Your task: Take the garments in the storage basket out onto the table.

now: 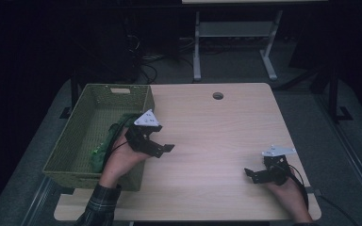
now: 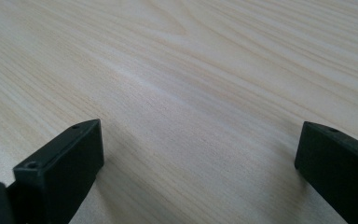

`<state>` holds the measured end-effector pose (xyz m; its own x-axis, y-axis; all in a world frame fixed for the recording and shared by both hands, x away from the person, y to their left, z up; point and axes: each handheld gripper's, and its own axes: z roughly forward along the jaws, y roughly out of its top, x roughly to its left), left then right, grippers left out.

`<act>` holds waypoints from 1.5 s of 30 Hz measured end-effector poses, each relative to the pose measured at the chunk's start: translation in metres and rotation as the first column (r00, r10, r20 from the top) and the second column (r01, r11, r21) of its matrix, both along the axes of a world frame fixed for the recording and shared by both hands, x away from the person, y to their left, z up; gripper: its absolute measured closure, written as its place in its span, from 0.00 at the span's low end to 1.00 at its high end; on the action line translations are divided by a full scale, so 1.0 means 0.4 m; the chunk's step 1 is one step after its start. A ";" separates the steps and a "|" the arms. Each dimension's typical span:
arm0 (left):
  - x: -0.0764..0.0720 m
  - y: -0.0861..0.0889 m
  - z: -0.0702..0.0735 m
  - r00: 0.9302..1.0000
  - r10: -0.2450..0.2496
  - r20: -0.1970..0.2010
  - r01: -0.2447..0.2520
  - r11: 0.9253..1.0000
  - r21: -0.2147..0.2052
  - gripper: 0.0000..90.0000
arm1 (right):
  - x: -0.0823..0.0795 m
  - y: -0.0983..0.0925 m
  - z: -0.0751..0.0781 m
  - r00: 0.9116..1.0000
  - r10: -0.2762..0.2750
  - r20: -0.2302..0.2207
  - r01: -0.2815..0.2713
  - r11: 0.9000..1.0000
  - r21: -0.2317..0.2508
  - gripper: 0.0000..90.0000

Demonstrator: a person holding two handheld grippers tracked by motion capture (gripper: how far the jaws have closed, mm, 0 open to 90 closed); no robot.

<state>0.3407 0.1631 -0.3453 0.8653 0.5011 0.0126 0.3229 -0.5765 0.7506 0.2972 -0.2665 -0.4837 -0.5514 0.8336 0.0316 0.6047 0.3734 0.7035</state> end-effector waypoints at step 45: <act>0.021 0.262 0.014 0.970 0.243 0.006 -0.243 0.967 0.080 0.54 | 0.000 0.000 0.000 1.000 0.000 0.000 0.000 1.000 0.000 0.01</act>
<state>0.3491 0.2677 -0.3398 0.7177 0.6940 0.0582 0.4632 -0.5380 0.7043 0.2972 -0.2665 -0.4837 -0.5514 0.8336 0.0314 0.6048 0.3735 0.7034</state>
